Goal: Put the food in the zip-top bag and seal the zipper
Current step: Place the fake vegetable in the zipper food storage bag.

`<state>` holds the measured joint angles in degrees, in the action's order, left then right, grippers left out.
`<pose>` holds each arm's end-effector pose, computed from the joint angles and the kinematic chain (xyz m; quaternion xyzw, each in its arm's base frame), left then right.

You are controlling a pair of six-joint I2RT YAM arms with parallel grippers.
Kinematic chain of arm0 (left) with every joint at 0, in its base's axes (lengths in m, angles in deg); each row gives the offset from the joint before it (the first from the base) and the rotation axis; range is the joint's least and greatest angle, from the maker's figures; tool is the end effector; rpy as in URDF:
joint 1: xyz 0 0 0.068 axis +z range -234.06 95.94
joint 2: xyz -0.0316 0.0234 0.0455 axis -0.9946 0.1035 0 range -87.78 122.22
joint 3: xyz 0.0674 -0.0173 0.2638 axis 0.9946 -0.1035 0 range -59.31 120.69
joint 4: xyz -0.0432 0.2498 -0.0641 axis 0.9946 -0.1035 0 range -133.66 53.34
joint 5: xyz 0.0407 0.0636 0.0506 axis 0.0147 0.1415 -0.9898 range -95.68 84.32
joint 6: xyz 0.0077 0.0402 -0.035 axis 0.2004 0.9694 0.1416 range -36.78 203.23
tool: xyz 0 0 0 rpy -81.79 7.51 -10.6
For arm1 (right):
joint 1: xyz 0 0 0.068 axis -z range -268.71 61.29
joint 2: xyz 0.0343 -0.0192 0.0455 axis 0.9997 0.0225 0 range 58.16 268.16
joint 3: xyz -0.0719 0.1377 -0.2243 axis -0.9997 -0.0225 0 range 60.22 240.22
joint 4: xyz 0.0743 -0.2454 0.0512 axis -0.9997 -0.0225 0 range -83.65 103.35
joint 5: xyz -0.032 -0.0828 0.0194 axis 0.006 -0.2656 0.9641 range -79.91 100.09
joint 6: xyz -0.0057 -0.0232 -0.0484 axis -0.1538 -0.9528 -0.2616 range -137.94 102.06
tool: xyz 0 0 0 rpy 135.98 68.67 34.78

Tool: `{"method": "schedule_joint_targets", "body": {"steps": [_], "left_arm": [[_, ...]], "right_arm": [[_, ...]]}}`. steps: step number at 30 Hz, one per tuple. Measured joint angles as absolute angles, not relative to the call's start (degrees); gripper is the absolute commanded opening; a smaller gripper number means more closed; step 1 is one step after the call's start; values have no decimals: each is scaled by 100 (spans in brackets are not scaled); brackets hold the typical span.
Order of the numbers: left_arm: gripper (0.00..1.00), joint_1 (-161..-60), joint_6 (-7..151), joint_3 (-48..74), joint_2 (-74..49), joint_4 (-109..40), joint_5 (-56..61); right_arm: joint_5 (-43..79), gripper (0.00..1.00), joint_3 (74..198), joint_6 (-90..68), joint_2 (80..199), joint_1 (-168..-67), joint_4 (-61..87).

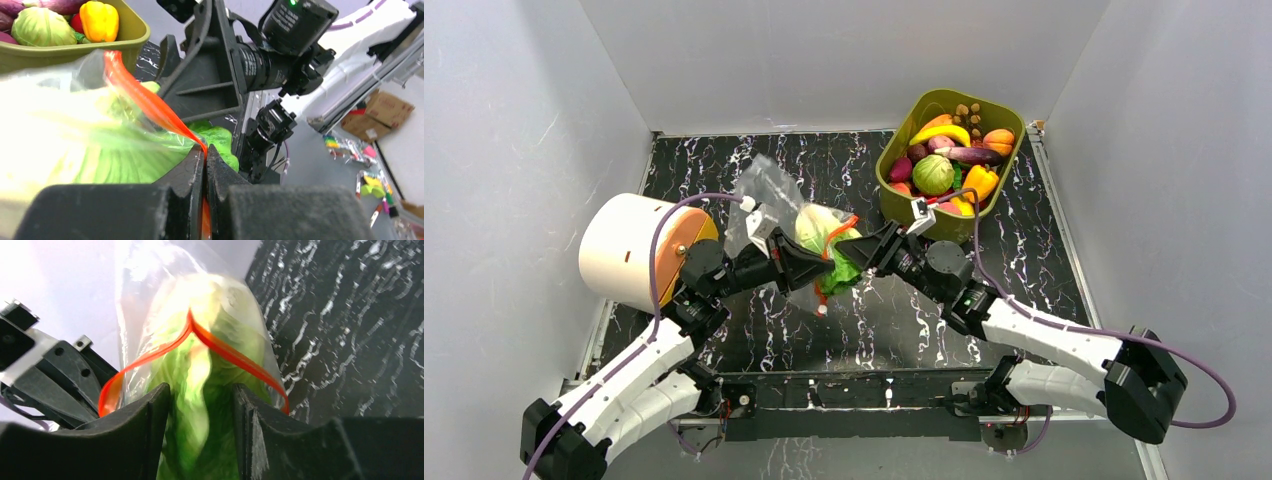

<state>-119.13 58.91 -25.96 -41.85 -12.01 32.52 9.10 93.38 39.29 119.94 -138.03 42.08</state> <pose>0.1414 -0.1262 0.3297 0.3090 0.5678 -0.5427 0.5362 0.1625 0.1881 0.2817 0.0549 0.7043 0.5637 0.4281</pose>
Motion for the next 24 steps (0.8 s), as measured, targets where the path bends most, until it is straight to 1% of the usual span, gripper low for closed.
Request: {"method": "schedule_joint_targets", "body": {"steps": [1,2,3,8,11,16,20,24], "left_arm": [[0,-11917,5740,-2681,-4185,-1048,3140],[0,-11917,5644,-2732,-4185,-952,3053],[0,-11917,5443,-2751,-4183,-830,2825],[0,-11917,5257,-2751,-4161,-637,2578],[0,-11917,5202,-2751,-4148,-541,2476],[0,-11917,5137,-2751,-4141,-480,2342],[0,-11917,5052,-2751,-4143,-340,2279],[0,-11917,4949,-2751,-4143,-215,2235]], "right_arm": [[910,51,9347,3909,11939,-13803,4002],[918,61,9354,3857,11908,-13803,3541],[921,65,9382,3798,11749,-13803,3288],[781,75,10114,3326,11600,-13805,2016],[606,80,10512,3050,11384,-13805,1576],[241,80,10694,2762,10949,-13803,1006],[-144,74,10691,2659,10785,-13803,457],[-367,71,10639,2390,10632,-13781,123]]}}
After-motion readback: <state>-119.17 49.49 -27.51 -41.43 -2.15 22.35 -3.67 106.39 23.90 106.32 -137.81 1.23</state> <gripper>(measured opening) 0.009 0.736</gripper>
